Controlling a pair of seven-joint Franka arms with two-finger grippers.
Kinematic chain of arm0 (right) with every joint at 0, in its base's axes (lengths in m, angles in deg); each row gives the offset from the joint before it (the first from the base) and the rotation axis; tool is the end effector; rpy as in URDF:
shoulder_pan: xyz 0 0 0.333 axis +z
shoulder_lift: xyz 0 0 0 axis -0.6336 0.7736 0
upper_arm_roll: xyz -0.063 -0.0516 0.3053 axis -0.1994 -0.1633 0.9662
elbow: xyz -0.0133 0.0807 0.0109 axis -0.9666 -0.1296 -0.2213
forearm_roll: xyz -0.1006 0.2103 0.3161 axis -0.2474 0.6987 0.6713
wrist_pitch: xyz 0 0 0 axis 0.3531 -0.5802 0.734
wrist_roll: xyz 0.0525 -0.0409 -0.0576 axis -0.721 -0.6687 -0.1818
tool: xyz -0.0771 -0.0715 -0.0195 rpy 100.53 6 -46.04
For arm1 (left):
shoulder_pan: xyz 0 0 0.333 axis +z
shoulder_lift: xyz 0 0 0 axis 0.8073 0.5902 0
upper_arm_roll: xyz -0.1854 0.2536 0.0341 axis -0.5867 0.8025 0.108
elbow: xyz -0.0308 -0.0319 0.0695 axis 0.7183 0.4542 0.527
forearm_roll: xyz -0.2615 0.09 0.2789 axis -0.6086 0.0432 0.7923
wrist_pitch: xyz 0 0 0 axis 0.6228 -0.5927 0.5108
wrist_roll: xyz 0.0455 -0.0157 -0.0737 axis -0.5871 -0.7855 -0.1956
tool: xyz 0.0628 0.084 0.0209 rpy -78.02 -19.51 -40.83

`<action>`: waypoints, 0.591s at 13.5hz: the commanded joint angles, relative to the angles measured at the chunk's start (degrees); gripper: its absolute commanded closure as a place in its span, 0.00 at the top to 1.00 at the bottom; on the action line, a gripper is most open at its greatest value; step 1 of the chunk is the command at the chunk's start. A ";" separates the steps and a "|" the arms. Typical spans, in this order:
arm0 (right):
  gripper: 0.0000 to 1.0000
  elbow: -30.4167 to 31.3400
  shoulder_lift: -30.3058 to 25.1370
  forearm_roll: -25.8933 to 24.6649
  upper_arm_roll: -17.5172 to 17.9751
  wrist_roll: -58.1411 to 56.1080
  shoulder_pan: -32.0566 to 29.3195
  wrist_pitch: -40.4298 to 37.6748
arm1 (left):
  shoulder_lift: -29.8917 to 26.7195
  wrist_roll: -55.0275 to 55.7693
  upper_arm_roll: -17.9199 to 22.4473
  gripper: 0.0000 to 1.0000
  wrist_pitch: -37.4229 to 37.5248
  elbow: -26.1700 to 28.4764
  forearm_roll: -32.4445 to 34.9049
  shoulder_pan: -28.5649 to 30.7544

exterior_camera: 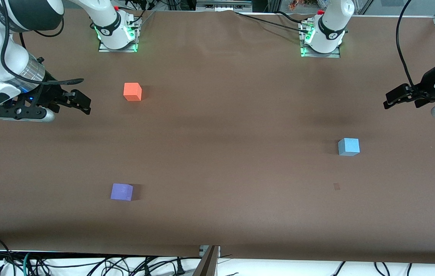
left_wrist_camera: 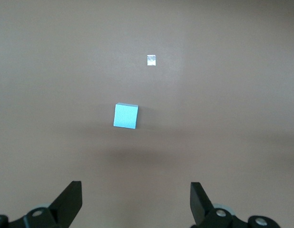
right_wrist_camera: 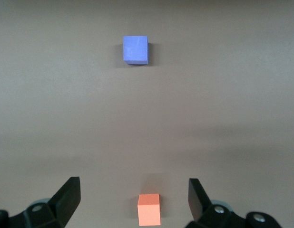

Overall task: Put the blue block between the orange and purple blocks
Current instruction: 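Reach the left gripper toward the light-blue block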

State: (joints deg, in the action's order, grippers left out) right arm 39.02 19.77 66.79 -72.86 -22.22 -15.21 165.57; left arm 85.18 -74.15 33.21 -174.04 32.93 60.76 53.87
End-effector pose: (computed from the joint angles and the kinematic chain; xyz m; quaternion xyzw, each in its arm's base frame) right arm 0.5799 0.1156 0.5653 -0.9994 0.0282 -0.0139 0.0119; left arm 0.5645 0.0074 0.5803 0.9983 0.0508 -0.0186 0.0224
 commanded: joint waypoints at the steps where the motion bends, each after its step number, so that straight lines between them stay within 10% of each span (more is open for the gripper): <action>1: 1.00 -1.45 0.26 0.82 -0.04 0.23 0.06 -2.35 | 0.65 0.20 -0.41 1.00 0.92 -1.51 -0.15 0.57; 8: 1.00 -1.45 0.43 -0.67 0.04 -0.48 0.06 -4.21 | 5.47 -1.72 -0.32 1.00 -2.58 1.38 -0.15 3.02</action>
State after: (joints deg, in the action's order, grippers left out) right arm 38.97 19.77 66.64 -72.86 -22.30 -15.20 162.86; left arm 88.34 -74.30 33.28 -174.57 33.48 60.77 54.95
